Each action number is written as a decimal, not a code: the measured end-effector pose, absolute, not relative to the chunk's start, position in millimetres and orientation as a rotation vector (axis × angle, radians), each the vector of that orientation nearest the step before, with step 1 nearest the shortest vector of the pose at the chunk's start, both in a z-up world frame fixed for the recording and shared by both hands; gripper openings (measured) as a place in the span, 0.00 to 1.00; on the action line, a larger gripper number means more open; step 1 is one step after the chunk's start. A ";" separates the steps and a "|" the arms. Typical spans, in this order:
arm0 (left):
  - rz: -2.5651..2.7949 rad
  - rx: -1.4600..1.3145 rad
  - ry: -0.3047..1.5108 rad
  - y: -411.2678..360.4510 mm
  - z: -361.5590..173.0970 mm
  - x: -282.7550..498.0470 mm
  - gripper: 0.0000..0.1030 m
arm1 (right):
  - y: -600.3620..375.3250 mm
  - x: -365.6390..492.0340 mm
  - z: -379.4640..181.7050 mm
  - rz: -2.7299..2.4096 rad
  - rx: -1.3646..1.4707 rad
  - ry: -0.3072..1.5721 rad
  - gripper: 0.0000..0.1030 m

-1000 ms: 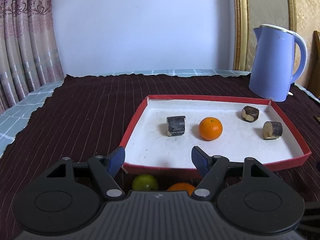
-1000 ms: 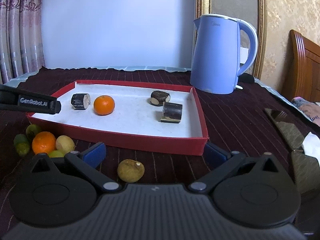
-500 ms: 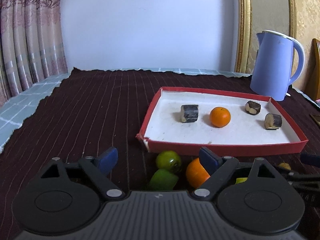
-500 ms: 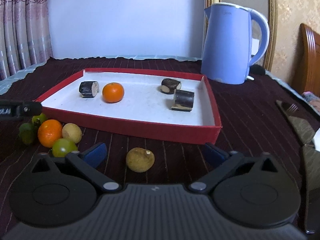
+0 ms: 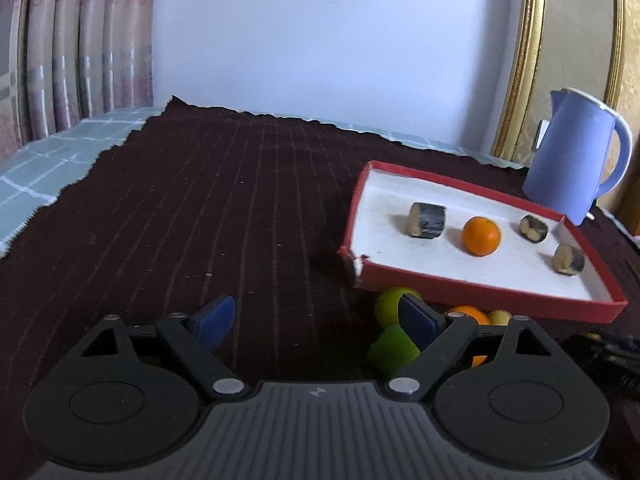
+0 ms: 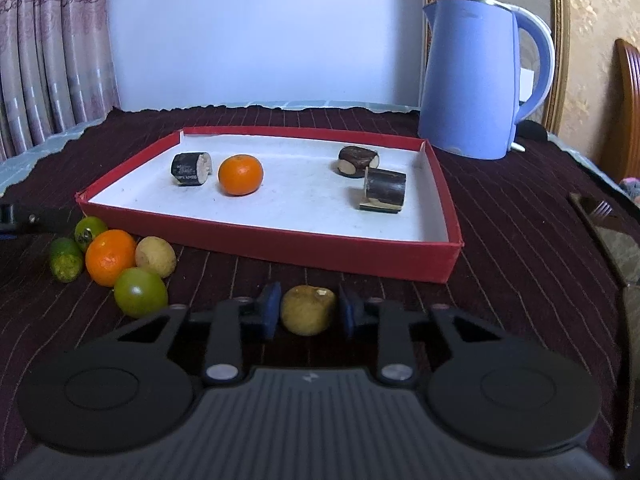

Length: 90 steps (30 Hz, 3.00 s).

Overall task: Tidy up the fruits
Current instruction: 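Close the right tool on the yellow-brown potato while the left tool grasps a green lime, then carry the potato and the green lime over the red tray with both tools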

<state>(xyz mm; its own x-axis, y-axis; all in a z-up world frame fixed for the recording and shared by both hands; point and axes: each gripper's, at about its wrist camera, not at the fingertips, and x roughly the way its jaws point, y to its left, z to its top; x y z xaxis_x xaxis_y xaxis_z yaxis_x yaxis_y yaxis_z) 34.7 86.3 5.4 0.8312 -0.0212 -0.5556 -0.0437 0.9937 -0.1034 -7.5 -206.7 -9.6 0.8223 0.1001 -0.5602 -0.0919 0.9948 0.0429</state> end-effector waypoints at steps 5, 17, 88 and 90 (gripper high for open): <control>-0.085 -0.029 0.566 82.2 5.0 23.1 0.87 | -207.8 -6.6 -10.6 0.104 0.022 0.599 0.27; -0.211 0.292 0.556 43.1 -7.4 25.8 0.76 | -206.9 -5.4 -11.4 0.096 0.018 0.607 0.27; -0.097 0.129 0.571 -32.9 30.0 57.8 0.25 | -203.9 -8.8 34.6 0.066 -0.031 0.482 0.28; -0.094 0.130 0.574 -33.9 29.5 60.5 0.25 | -204.9 -6.9 35.4 0.065 -0.024 0.481 0.28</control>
<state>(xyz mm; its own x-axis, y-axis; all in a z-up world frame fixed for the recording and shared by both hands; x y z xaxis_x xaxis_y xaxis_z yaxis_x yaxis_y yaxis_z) 60.5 -33.9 29.5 0.8360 -0.0521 -0.5463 0.1244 0.9875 0.0963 -6.9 -204.9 35.4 0.8845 0.0565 -0.4632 -0.0680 0.9977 -0.0082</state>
